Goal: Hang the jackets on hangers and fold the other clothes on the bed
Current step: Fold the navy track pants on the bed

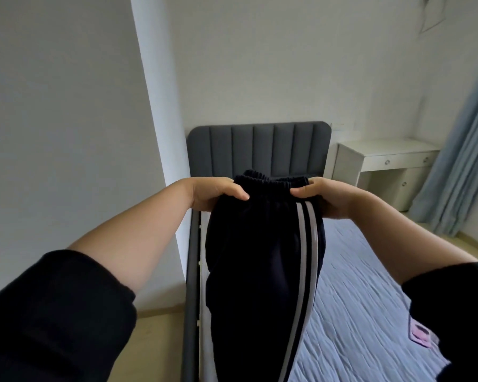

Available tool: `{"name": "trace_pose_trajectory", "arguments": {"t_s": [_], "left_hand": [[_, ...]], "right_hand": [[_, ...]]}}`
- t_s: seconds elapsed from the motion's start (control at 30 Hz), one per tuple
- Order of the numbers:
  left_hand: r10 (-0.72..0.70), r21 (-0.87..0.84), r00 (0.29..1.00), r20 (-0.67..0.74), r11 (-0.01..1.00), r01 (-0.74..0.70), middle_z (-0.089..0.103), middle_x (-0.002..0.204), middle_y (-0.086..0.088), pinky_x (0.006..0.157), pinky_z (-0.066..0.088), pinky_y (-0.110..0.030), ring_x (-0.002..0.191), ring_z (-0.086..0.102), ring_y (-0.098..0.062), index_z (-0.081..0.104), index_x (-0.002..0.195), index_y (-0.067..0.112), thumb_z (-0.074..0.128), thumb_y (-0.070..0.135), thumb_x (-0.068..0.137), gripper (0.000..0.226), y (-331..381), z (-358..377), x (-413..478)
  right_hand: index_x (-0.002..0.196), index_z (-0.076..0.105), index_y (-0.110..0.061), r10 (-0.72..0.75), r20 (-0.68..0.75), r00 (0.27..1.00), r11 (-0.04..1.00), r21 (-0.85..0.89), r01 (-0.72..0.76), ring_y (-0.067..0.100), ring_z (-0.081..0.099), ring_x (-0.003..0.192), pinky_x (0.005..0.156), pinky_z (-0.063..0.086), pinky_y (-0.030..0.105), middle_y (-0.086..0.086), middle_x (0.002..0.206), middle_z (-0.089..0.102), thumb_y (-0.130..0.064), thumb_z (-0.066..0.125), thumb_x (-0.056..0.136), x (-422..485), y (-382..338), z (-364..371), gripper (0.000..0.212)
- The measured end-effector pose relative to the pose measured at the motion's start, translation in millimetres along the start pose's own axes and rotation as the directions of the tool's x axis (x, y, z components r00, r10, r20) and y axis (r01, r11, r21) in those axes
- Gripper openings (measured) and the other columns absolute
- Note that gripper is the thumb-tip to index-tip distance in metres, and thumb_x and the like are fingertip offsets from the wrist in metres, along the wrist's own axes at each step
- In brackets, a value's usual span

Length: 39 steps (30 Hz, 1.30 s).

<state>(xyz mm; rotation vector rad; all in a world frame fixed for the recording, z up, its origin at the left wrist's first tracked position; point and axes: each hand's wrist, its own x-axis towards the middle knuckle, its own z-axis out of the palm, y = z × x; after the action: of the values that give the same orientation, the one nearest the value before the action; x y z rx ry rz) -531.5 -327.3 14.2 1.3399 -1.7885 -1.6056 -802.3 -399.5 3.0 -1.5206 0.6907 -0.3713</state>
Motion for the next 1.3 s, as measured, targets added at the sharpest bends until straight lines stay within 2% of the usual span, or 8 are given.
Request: {"name": "trace_pose_trajectory", "arguments": {"t_s": [0.1,0.17,0.37,0.53,0.77,0.97,1.17,1.3], "left_hand": [[-0.099,-0.018,0.994,0.037,0.995,0.099,0.073,0.094,0.000,0.078,0.054,-0.025,0.089,0.069,-0.014,0.075,0.090,0.017,0.059,0.015,0.086,0.017,-4.7,-5.3,33.0],[-0.167,0.040,0.974,-0.155,0.984,0.175,0.074,0.098,0.003,0.081,0.052,-0.026,0.091,0.069,-0.008,0.072,0.097,0.018,0.063,0.013,0.087,0.014,-7.8,-8.5,62.3],[-0.194,0.168,0.621,-0.760,0.864,0.475,0.060,0.122,-0.014,0.099,0.047,-0.039,0.112,0.057,-0.027,0.064,0.115,0.011,0.076,0.027,0.078,0.043,-20.8,-33.1,179.8],[-0.069,0.062,0.293,-0.954,0.908,0.415,0.066,0.090,-0.004,0.068,0.046,-0.029,0.081,0.060,-0.024,0.062,0.085,0.017,0.064,0.010,0.084,0.008,-1.8,-60.4,235.0],[0.454,0.458,-0.118,-0.883,0.889,-0.002,0.056,0.073,-0.002,0.056,0.035,-0.020,0.066,0.047,-0.015,0.054,0.070,0.009,0.055,0.003,0.081,0.012,113.9,-129.4,213.7],[0.508,0.507,-0.018,-0.861,0.861,0.046,0.058,0.077,-0.003,0.055,0.031,-0.015,0.068,0.050,-0.016,0.058,0.073,0.010,0.060,0.006,0.080,0.008,78.8,-113.1,207.7],[0.264,0.326,0.344,-0.901,0.935,0.137,0.063,0.079,-0.001,0.068,0.046,-0.029,0.078,0.058,-0.020,0.061,0.076,0.013,0.071,0.015,0.078,0.010,-54.1,-41.5,209.9],[0.065,0.202,0.507,-0.860,0.954,0.221,0.067,0.090,-0.002,0.069,0.043,-0.027,0.085,0.059,-0.019,0.068,0.090,0.013,0.074,0.014,0.077,0.015,-153.1,20.3,212.8]], "right_hand": [[0.098,0.073,-0.001,0.097,0.030,0.995,0.994,-0.056,-0.095,0.028,0.068,0.098,0.093,0.053,0.038,0.018,0.110,0.069,-0.013,0.071,0.078,15.3,8.2,-30.8,0.024],[0.104,0.066,0.004,0.127,-0.119,0.985,0.970,-0.193,-0.148,0.031,0.065,0.103,0.098,0.050,0.041,0.021,0.113,0.067,-0.014,0.069,0.084,35.7,16.0,-50.1,0.028],[0.092,0.066,-0.005,-0.020,-0.417,0.909,0.860,-0.471,-0.197,0.016,0.048,0.052,0.043,0.038,0.023,0.006,0.068,0.054,-0.027,0.070,0.086,115.6,44.5,-99.8,0.023],[0.097,0.063,-0.009,-0.267,-0.467,0.843,0.829,-0.557,-0.046,0.023,0.059,0.068,0.061,0.050,0.032,0.008,0.086,0.062,-0.016,0.062,0.090,178.2,28.3,-132.6,0.010],[0.100,0.052,-0.014,-0.767,-0.412,0.492,0.615,-0.692,0.379,0.005,0.044,0.075,0.063,0.033,0.006,-0.008,0.104,0.045,-0.002,0.052,0.090,211.1,-98.2,-152.6,0.015],[0.096,0.050,-0.025,-0.709,-0.428,0.560,0.672,-0.652,0.352,0.012,0.050,0.085,0.062,0.032,0.010,-0.007,0.096,0.054,-0.002,0.057,0.086,203.9,-68.0,-149.0,0.026],[0.095,0.055,-0.018,-0.426,-0.432,0.795,0.781,-0.619,0.081,0.019,0.056,0.083,0.071,0.038,0.025,0.000,0.087,0.061,-0.002,0.062,0.083,177.4,71.4,-118.6,0.021],[0.100,0.060,-0.012,-0.246,-0.441,0.863,0.795,-0.601,-0.081,0.015,0.055,0.076,0.059,0.036,0.015,0.000,0.083,0.061,-0.001,0.064,0.082,152.2,181.5,-84.7,0.021]]}}
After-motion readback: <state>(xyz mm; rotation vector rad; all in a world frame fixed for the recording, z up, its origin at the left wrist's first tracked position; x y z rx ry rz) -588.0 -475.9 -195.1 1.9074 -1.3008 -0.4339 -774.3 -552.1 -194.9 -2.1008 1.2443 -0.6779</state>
